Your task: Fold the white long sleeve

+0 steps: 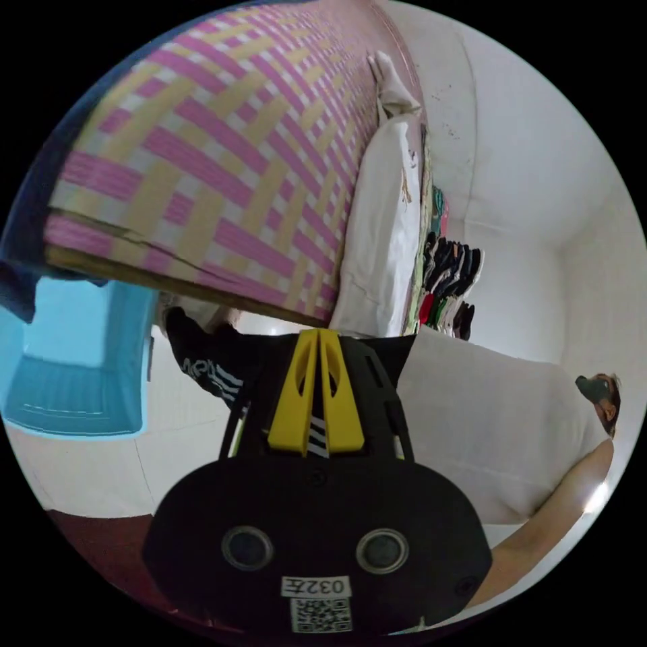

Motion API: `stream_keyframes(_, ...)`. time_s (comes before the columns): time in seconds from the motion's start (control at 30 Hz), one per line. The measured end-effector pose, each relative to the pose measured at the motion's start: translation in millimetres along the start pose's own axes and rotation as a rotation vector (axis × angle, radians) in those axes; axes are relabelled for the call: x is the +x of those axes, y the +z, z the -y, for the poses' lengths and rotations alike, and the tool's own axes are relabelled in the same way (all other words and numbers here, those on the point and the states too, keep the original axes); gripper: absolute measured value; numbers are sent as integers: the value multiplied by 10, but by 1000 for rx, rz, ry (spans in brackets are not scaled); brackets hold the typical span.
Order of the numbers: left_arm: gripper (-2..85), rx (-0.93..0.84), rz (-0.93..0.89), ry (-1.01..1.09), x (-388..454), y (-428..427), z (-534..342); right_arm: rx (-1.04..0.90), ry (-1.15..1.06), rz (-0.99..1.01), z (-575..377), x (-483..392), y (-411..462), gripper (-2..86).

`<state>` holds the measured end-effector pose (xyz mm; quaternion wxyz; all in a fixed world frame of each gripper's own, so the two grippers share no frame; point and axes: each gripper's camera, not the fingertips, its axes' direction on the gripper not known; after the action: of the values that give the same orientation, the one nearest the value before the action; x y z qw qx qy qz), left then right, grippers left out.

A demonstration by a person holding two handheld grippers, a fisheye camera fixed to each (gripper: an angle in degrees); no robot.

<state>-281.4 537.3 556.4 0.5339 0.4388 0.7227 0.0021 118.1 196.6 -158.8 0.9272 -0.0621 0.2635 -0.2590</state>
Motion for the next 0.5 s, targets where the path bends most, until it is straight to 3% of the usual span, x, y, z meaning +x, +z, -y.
stream_keyframes(0.13, -9, 154, 79, 66, 283, -354, -75, 131, -39, -159, -51, -222, -393, -7)
stream_keyframes(0.27, -9, 158, 79, 214, 808, -108, 301, 134, -250, -214, 195, -860, -172, -10)
stream_keyframes(0.5, -9, 57, 95, 377, 1420, 990, 857, 6, -559, 50, 470, -1654, 919, -10)
